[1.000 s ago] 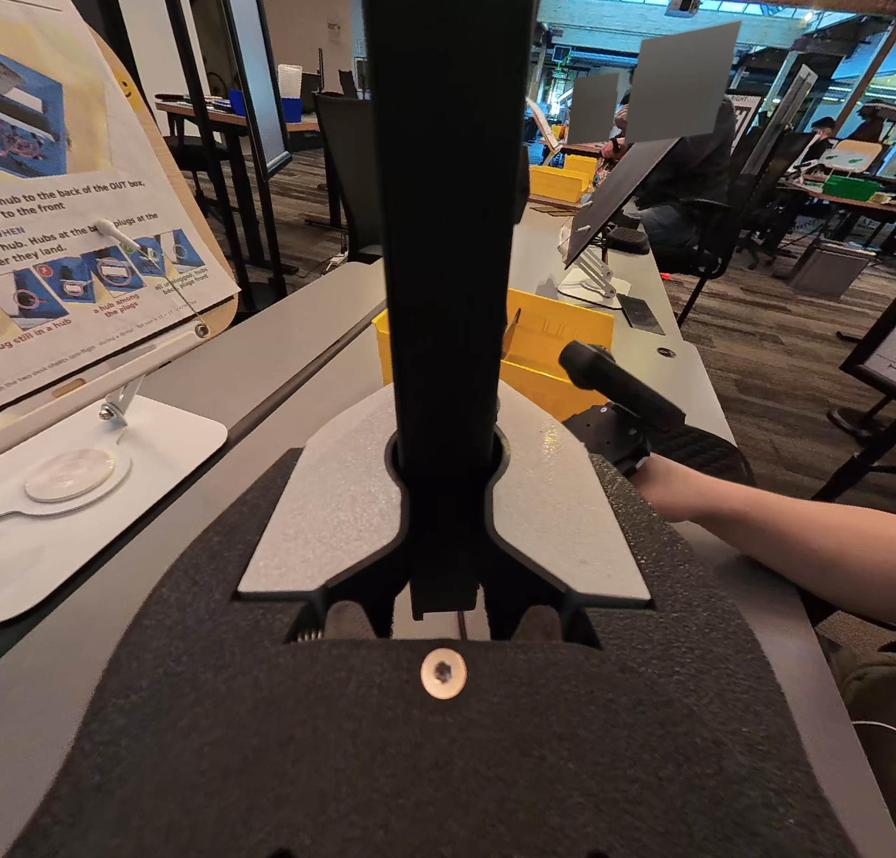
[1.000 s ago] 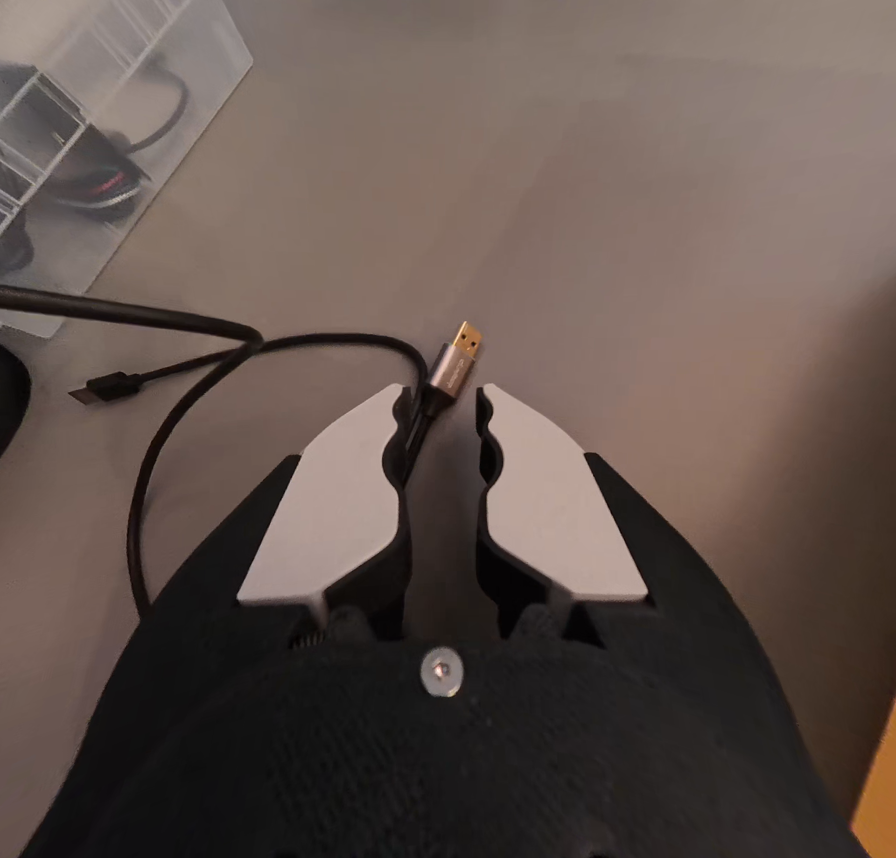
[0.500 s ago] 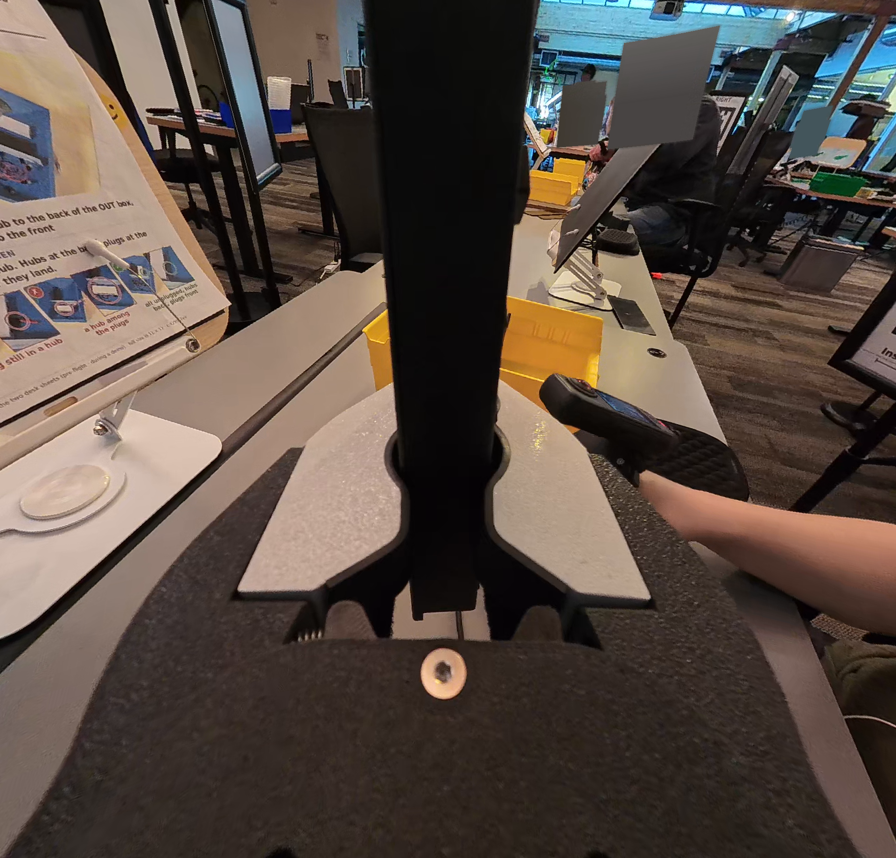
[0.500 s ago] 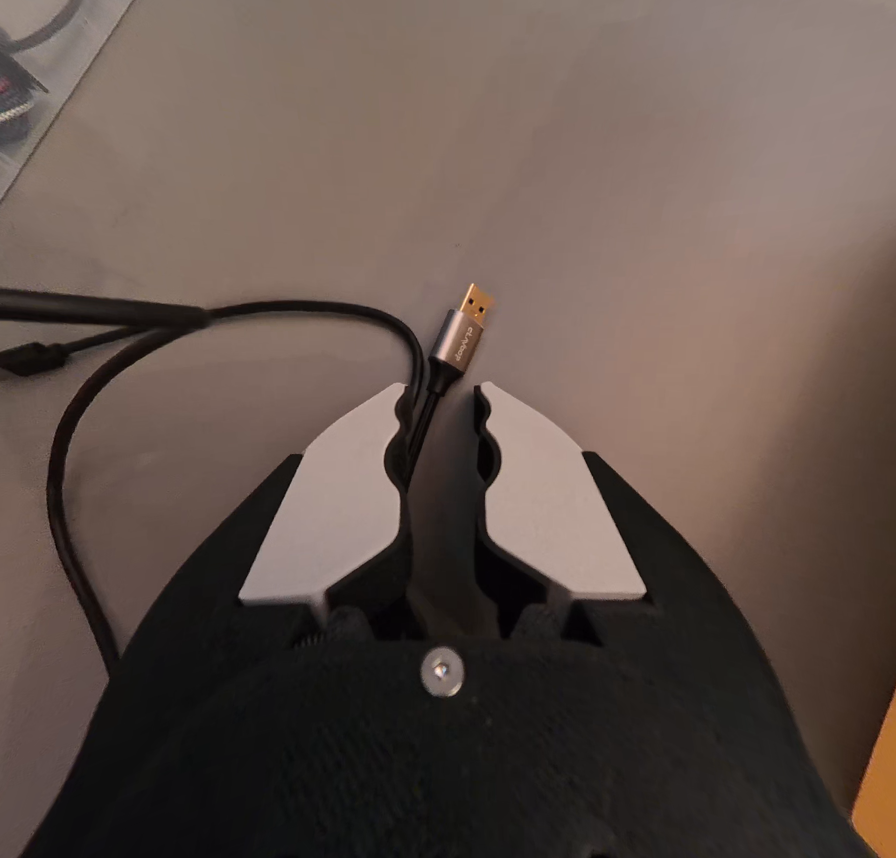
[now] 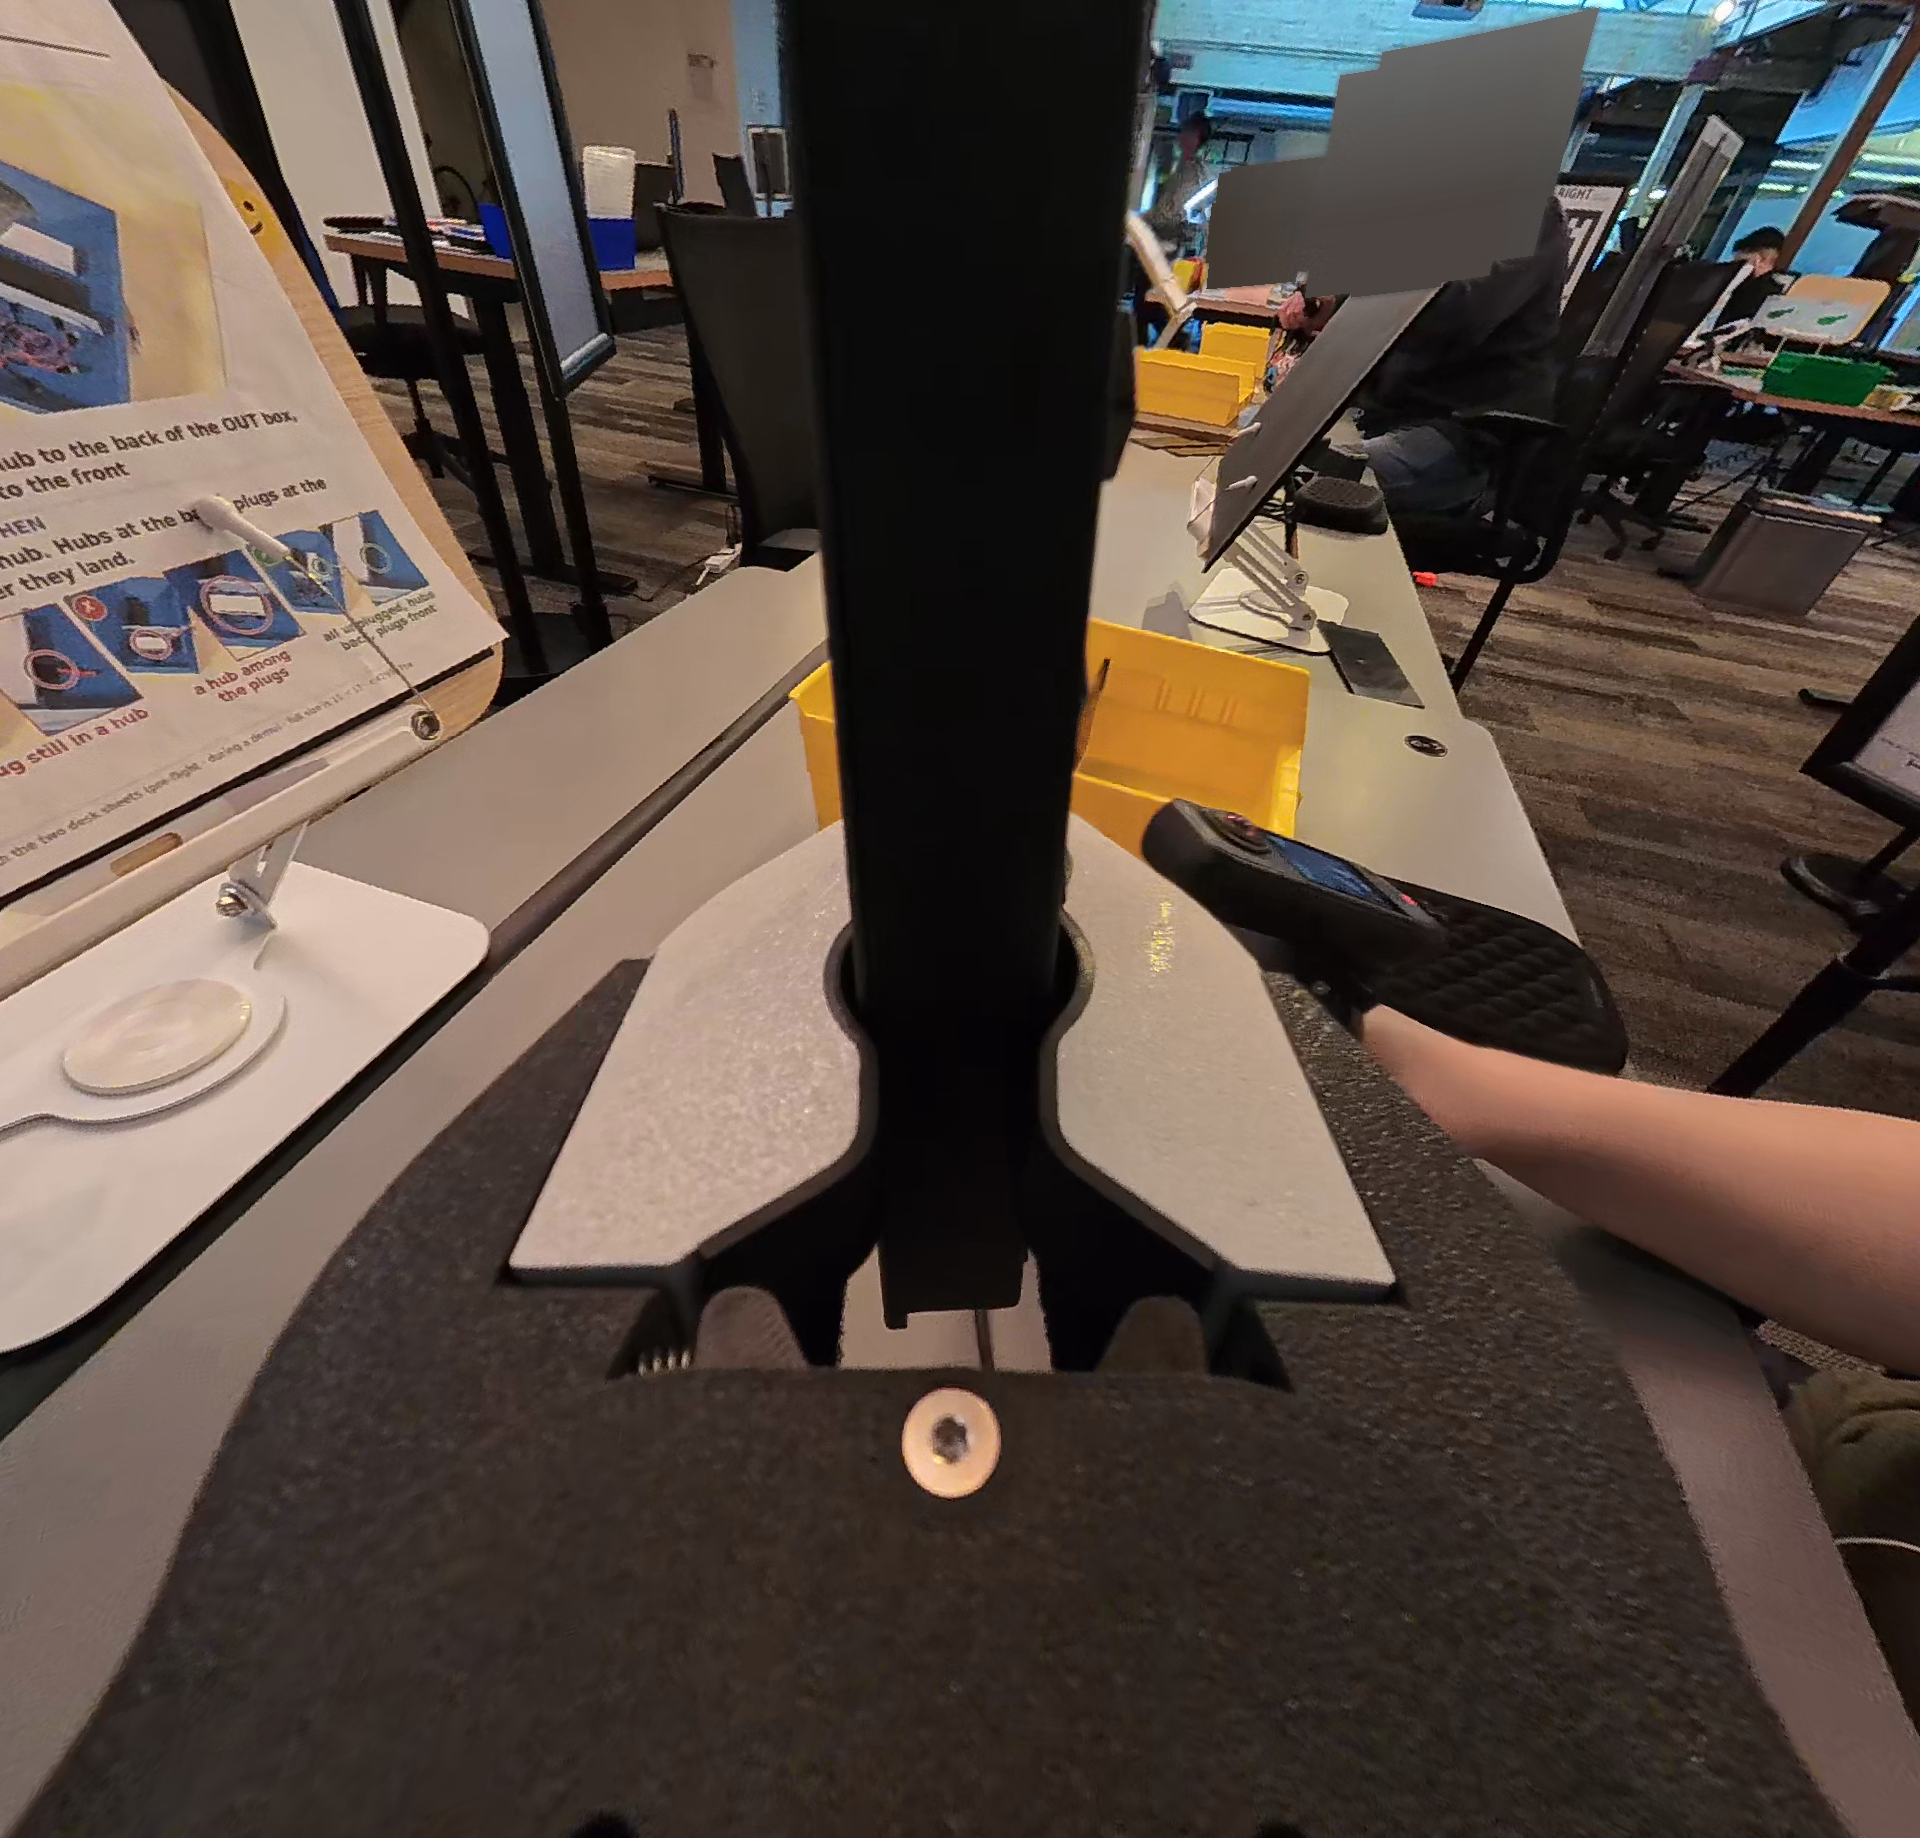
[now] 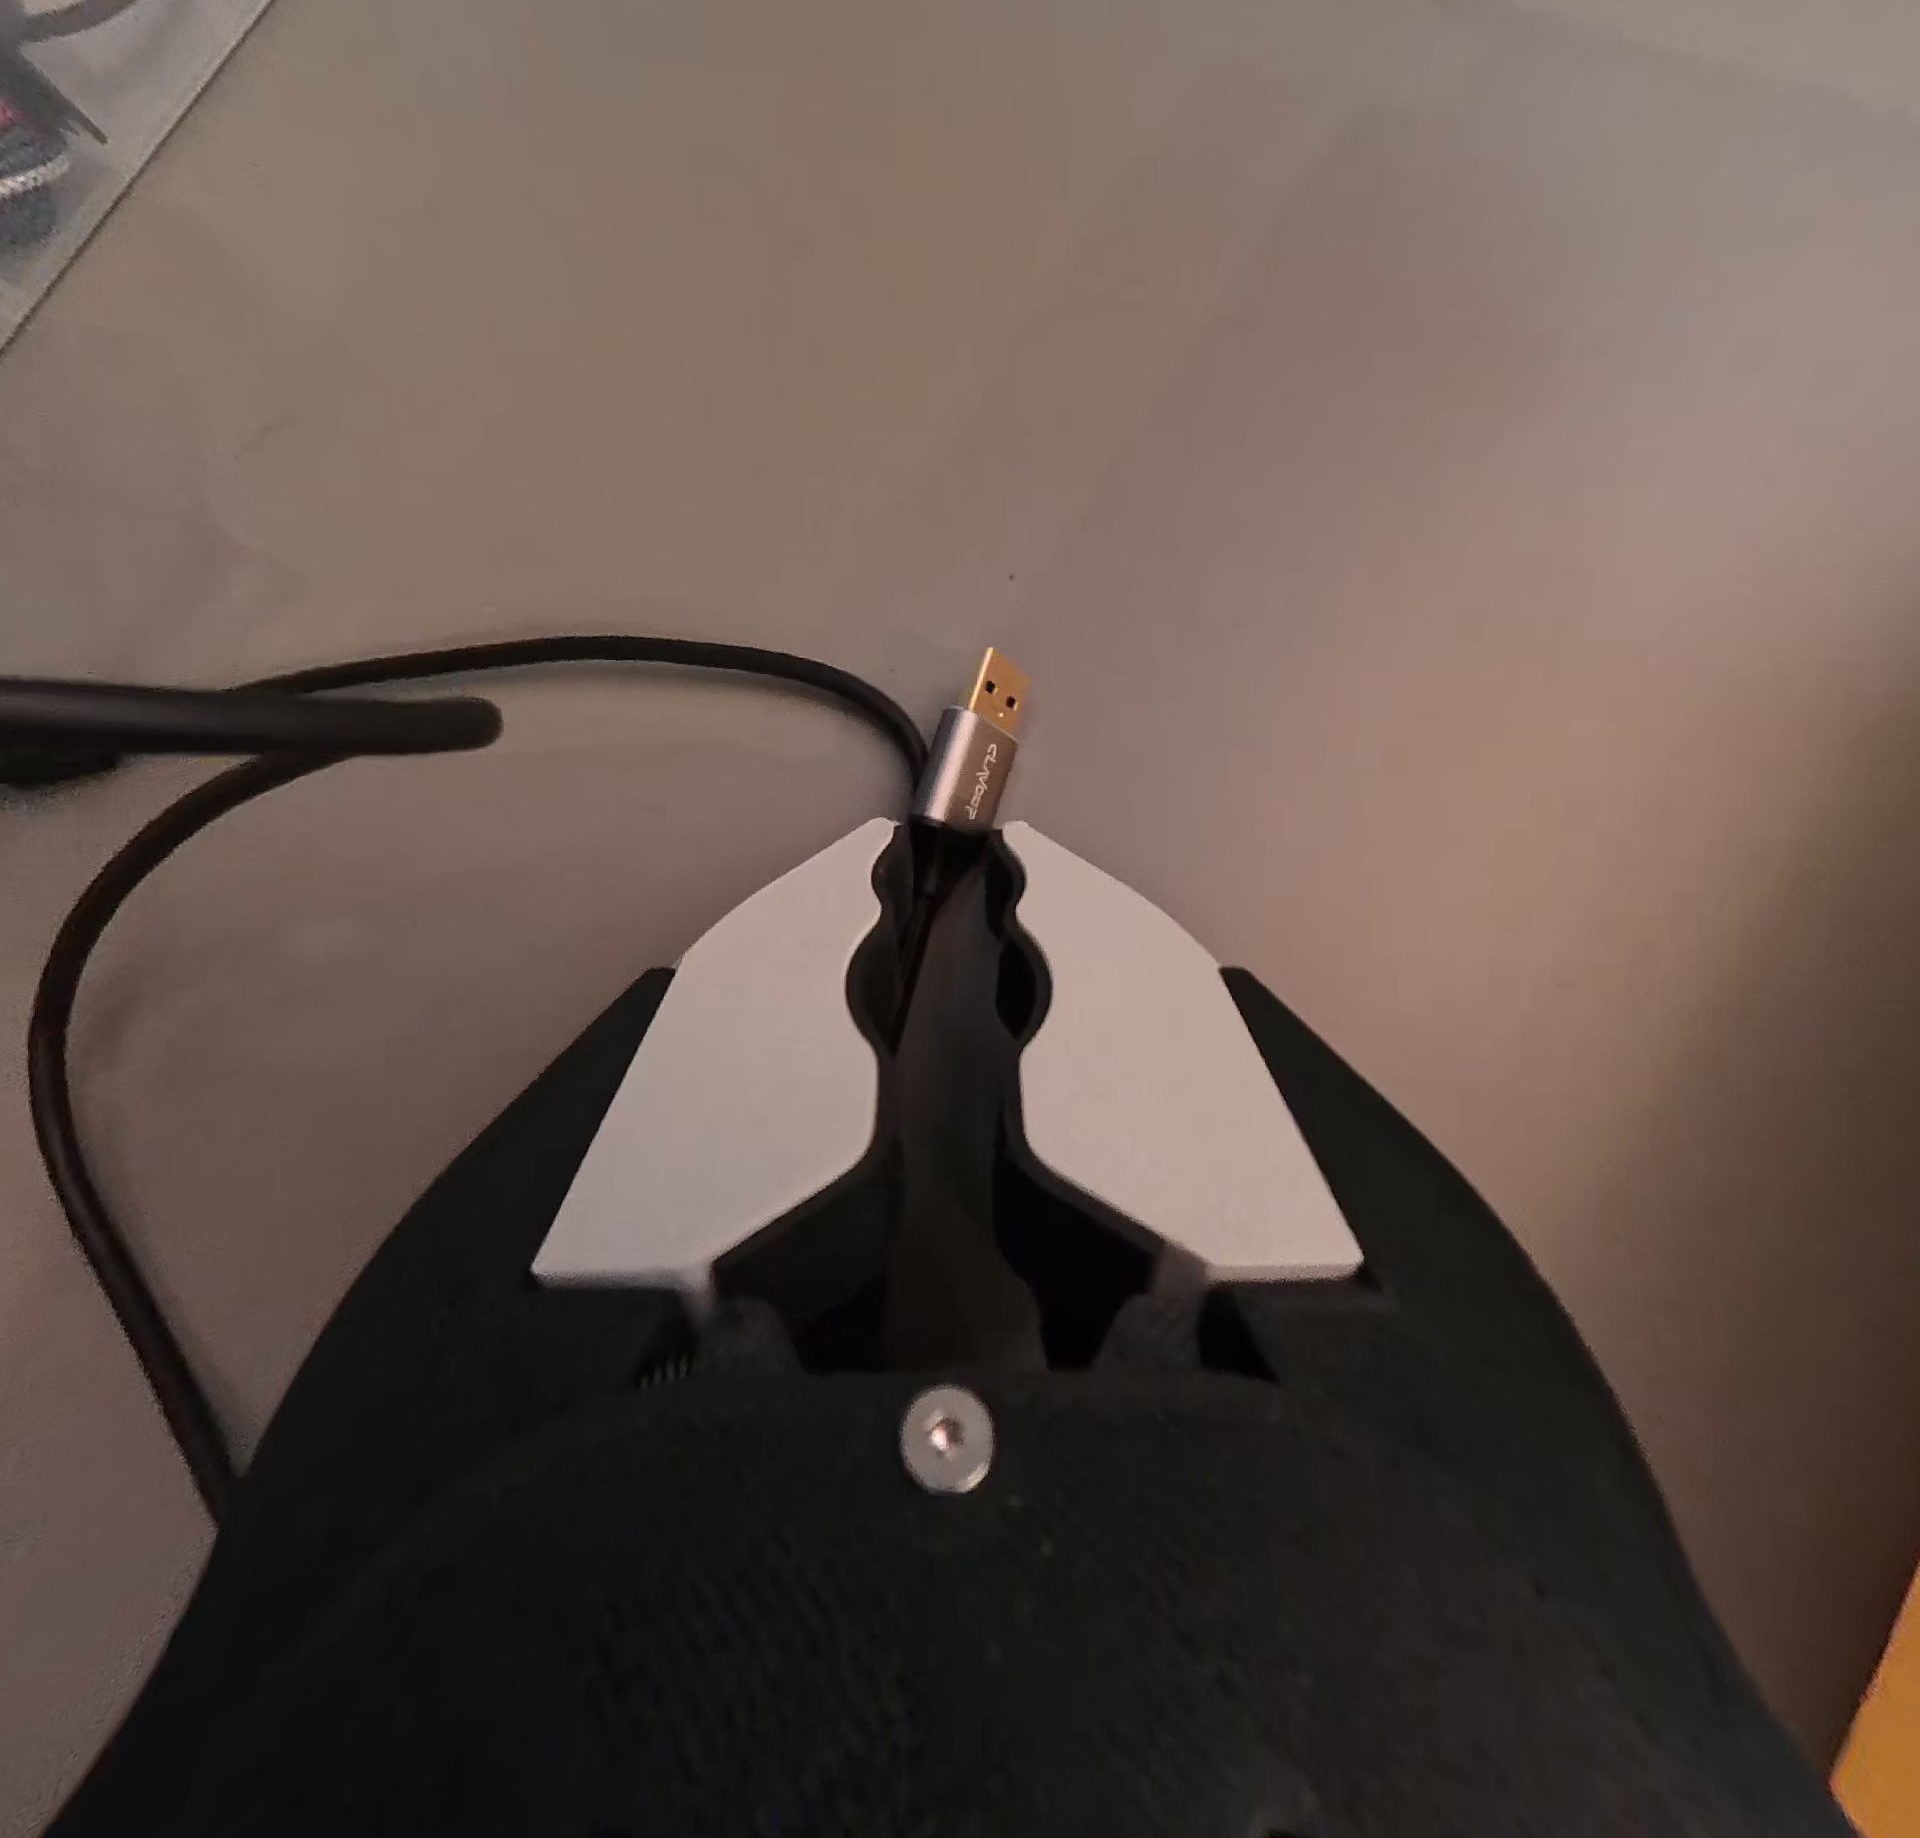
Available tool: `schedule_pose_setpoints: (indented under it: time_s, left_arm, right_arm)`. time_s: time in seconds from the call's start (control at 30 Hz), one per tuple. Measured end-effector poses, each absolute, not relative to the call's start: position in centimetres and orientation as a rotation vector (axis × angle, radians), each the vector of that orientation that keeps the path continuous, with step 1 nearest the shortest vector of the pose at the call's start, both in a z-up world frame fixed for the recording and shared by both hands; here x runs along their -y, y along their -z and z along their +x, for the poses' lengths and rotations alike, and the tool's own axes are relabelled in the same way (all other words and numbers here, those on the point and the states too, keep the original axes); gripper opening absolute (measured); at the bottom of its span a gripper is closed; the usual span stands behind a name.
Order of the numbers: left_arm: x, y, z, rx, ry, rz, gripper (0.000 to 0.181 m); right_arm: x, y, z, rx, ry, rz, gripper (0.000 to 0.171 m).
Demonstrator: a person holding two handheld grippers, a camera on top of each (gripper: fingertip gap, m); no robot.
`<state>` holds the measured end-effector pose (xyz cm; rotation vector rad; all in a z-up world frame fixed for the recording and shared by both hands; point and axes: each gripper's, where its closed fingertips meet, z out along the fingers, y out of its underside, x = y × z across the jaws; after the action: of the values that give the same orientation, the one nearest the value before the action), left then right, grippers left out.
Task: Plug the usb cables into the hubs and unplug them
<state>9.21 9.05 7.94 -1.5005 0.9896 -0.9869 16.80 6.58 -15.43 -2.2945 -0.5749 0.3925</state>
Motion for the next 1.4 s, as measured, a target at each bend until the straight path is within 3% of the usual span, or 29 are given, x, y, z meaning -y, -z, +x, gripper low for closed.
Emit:
schedule_pose_setpoints:
  time_s: [0.17,0.63,0.77,1.0,1.23,1.4]
  left_arm:
    - [-9.9,-6.9,9.1,-0.992,0.913,-1.538,0.026]
    - [-11.0,-5.9,9.3,-0.97,0.859,-1.567,0.026]
    - [-10.9,-5.9,9.5,-0.973,0.849,-1.564,0.026]
    - [-10.8,-5.9,9.7,-0.98,0.85,-1.562,0.026]
    - [-10.9,-6.0,9.3,-0.972,0.853,-1.56,0.026]
    - [-11.0,-5.8,9.4,-0.974,0.855,-1.557,0.026]
  right_arm:
    - [-6.1,13.8,16.8,0.713,-0.285,-2.148,0.014]
    - [1.1,-1.5,15.2,1.026,-0.409,-1.174,0.009]
    - [3.1,-3.5,15.2,1.051,-0.463,-1.034,0.009]
    - [3.7,-3.7,14.9,1.105,-0.369,-1.004,0.009]
    - [0.9,1.3,15.2,1.182,-0.246,-1.255,0.009]
    - [0.5,1.8,15.3,1.146,-0.244,-1.285,0.009]
